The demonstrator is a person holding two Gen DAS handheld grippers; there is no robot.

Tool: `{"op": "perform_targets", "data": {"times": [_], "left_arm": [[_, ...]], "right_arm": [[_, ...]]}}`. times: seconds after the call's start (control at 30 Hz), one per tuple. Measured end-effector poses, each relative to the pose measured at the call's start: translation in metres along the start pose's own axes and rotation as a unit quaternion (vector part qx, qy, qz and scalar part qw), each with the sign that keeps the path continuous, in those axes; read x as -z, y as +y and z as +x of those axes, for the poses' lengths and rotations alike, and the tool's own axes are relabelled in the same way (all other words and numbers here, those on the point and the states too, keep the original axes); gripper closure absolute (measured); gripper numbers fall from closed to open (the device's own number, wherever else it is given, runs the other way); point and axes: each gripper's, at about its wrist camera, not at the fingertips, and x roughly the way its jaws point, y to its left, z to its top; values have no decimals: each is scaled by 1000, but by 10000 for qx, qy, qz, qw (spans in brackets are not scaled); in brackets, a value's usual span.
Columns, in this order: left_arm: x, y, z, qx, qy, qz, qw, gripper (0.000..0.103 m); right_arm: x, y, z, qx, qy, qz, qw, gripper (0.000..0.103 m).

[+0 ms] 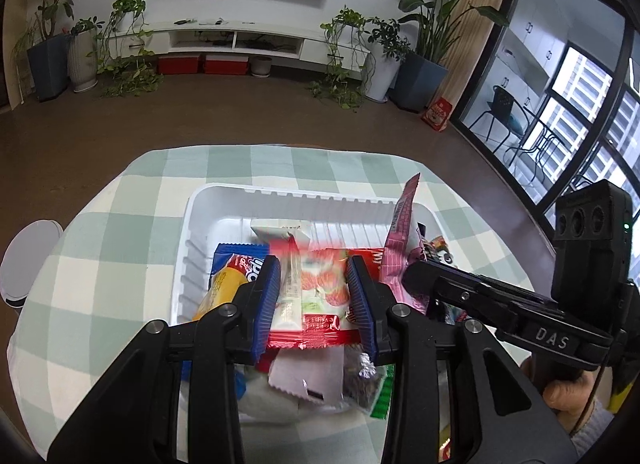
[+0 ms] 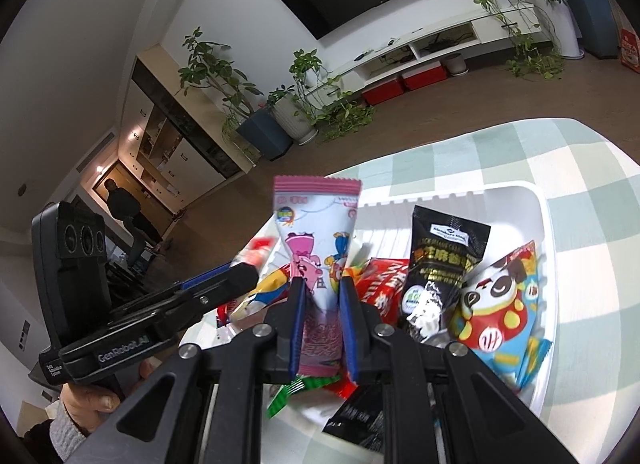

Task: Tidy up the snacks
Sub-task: 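Lower both packets into the white tray and open both grippers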

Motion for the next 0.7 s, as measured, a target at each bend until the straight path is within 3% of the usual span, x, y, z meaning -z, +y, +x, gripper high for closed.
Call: {"op": "perform_targets", "data": {"times": [0.13, 0.3, 0.53, 0.7], "left_arm": [[-1, 7, 16, -65, 90, -78, 9999, 57], [5, 13, 15, -55, 46, -167, 9998, 57], [21, 14, -15, -67, -86, -252, 9996, 55], [39, 10, -48, -218, -258, -177, 9993, 50]], "right_arm": [[-1, -1, -2, 71, -56, -43, 10000, 80], [-4, -2, -9, 30, -125, 1, 9999, 74], [1, 14, -22, -41, -163, -116, 9998, 61], [15, 30, -33, -55, -168, -270, 9995, 58]]}}
